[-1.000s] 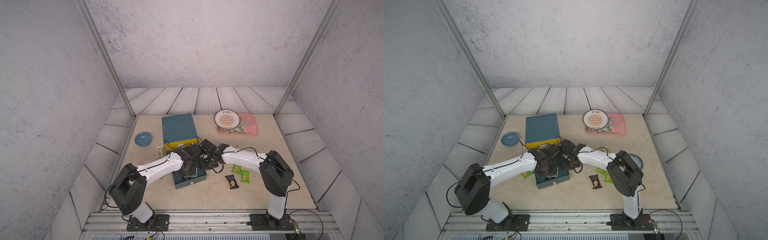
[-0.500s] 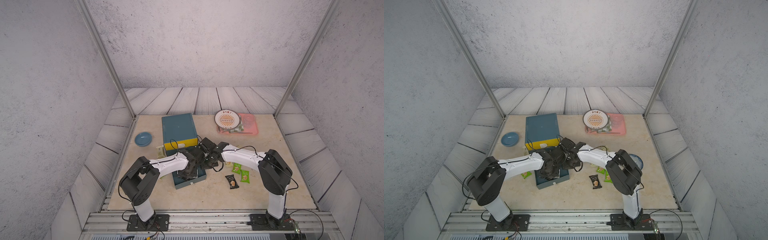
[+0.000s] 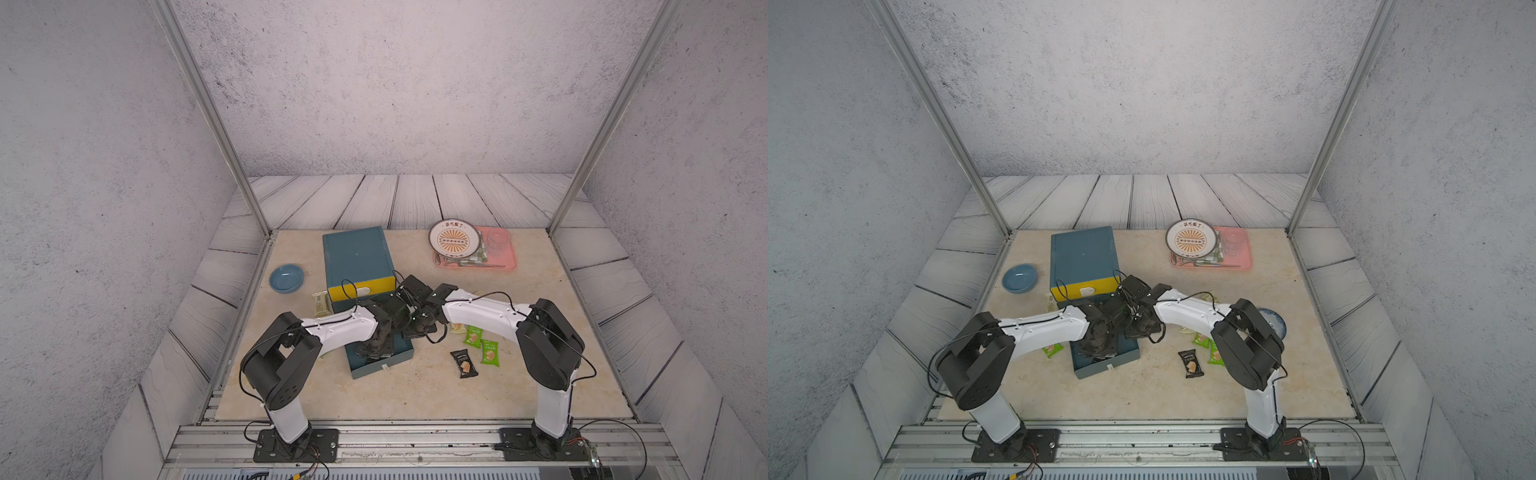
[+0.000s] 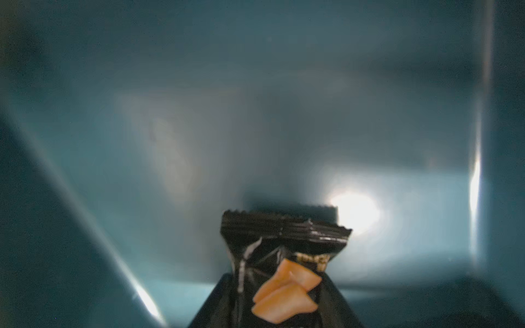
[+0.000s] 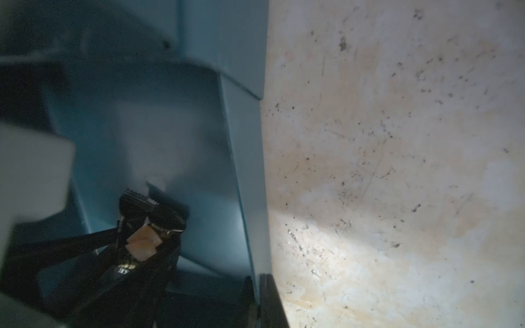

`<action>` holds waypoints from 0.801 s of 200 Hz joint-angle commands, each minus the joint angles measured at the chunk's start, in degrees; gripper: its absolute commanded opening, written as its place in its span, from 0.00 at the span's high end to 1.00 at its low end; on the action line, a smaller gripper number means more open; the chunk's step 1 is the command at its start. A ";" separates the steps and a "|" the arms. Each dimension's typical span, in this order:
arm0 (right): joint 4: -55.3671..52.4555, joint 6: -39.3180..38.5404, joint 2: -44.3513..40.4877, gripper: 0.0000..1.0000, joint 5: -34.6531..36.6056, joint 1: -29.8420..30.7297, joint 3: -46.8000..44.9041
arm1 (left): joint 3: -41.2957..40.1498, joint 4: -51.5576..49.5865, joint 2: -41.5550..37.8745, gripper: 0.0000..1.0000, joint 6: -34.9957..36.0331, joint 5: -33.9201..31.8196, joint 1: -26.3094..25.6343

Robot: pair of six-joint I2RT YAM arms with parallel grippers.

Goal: Take the cookies out of the drawer
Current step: Pick up the cookie from the drawer, then place the cookie at the center of the board.

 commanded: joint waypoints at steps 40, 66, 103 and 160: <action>2.20 1.20 2.28 1.00 2.94 0.30 -0.38 | 5.65 -9.24 -11.22 0.57 4.20 -0.96 1.14; 2.12 1.16 2.28 1.00 3.03 0.29 -0.33 | 6.99 -11.28 -14.91 0.57 4.84 -1.06 2.37; 2.00 1.32 2.75 1.00 2.99 0.32 0.07 | 6.84 -12.04 -19.50 0.57 5.10 -1.43 4.68; 1.72 1.34 3.41 1.00 2.68 0.28 1.00 | 6.36 -19.25 -32.27 0.56 6.85 0.06 14.12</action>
